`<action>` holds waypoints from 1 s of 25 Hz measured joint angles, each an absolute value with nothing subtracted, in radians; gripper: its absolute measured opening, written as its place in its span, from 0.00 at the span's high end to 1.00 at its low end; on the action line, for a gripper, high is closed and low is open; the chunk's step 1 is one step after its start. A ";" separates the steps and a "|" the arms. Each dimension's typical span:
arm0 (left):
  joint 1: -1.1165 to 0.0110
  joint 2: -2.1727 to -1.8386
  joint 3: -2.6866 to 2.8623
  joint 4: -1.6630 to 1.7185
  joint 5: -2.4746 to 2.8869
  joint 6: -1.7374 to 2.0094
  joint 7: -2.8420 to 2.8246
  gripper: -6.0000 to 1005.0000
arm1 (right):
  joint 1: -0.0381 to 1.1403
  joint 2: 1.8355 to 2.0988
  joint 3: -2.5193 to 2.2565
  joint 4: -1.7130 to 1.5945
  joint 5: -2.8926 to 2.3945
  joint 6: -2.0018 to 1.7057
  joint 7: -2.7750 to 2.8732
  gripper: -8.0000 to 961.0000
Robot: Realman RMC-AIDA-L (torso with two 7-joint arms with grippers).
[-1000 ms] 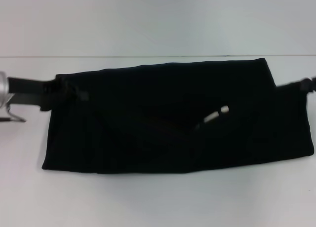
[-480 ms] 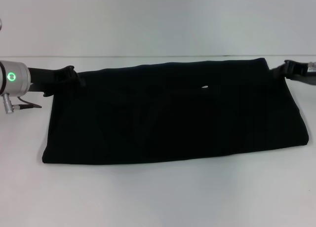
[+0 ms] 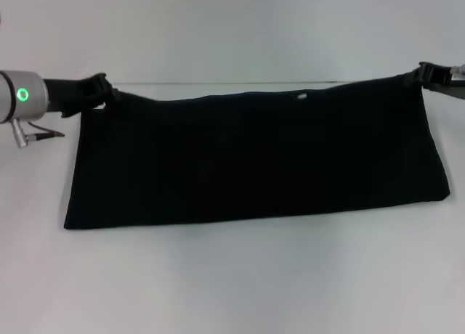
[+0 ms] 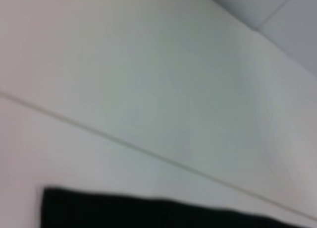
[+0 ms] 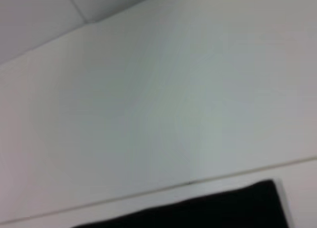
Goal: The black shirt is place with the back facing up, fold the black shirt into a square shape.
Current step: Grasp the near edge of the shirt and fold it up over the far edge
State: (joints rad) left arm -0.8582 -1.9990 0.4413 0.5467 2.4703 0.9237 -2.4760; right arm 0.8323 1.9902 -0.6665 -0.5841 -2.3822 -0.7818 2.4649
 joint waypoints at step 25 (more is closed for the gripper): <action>-0.880 -2.050 0.631 0.543 2.470 0.602 -2.466 0.99 | 0.898 2.013 -0.738 -0.502 -2.387 -0.525 2.457 0.93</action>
State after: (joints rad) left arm -0.8798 -2.0505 0.6313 0.5433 2.4697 0.6020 -2.4660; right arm 0.8976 2.0130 -0.7384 -0.5019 -2.3869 -0.5254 2.4567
